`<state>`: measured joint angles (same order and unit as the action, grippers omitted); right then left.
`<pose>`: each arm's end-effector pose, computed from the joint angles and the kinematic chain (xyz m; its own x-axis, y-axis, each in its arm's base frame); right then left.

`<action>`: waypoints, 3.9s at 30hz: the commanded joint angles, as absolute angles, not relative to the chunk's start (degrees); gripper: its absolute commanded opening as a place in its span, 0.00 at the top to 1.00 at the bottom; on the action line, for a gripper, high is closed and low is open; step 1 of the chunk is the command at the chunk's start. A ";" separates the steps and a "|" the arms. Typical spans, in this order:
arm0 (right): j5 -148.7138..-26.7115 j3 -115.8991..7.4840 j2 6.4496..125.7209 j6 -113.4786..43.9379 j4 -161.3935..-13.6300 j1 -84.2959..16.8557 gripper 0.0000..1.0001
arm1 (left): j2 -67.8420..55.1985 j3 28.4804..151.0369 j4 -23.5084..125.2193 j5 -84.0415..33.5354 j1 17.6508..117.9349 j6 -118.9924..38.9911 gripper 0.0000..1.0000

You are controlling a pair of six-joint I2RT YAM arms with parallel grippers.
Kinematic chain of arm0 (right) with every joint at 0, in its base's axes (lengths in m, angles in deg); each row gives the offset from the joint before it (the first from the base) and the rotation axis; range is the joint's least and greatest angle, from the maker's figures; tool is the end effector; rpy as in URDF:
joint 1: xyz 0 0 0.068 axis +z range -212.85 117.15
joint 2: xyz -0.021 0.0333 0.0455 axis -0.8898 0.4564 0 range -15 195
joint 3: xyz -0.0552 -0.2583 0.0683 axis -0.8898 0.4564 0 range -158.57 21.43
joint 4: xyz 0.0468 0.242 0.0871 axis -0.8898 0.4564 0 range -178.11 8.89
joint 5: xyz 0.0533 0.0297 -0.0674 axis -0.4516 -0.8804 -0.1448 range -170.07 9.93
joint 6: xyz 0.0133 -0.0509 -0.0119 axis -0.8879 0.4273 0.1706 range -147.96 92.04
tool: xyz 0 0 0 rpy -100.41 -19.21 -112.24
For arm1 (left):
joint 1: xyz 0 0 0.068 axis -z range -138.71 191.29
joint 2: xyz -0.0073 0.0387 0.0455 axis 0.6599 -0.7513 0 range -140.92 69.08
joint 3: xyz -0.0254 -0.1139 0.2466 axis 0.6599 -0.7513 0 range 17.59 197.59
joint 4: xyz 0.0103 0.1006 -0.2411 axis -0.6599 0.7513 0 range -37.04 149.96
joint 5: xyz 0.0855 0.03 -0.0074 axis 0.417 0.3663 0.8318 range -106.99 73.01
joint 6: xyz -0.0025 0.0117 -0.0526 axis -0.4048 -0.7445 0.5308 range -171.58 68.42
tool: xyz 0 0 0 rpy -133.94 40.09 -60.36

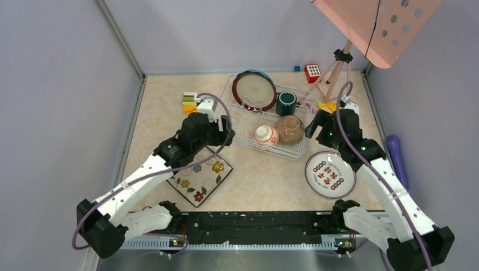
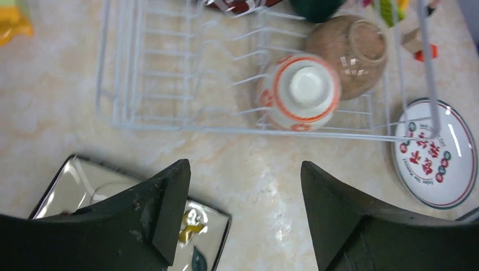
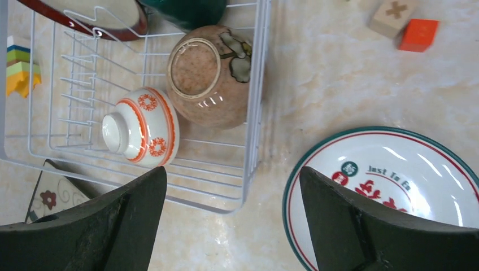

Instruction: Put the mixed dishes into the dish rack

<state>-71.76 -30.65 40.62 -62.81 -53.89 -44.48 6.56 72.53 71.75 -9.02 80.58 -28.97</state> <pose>0.1966 0.0599 0.3092 -0.5930 0.3989 -0.6994 0.1652 0.9104 0.3792 0.1943 -0.1525 0.3263 -0.5215 -0.0652 -0.8507 0.3579 0.8884 -0.2875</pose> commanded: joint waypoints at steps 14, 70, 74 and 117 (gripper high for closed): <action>-91.70 -13.27 20.25 -70.09 -59.15 -44.70 0.16 | 33.03 47.93 81.98 2.24 58.08 -5.57 0.02; -82.27 -29.81 71.53 -86.58 -41.65 -71.99 1.00 | 13.24 37.89 34.02 -9.37 96.40 1.00 0.13; -86.27 -27.35 65.00 -86.87 -42.50 -71.59 1.00 | 8.27 38.86 30.18 -17.41 96.44 1.24 0.14; -64.76 -24.49 77.04 -68.82 -61.02 -84.44 0.12 | 3.84 43.43 32.48 -23.00 92.37 -3.35 0.13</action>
<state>-60.72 -26.91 75.39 -67.31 -64.53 -87.64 7.85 39.26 37.60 -17.27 95.27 -3.31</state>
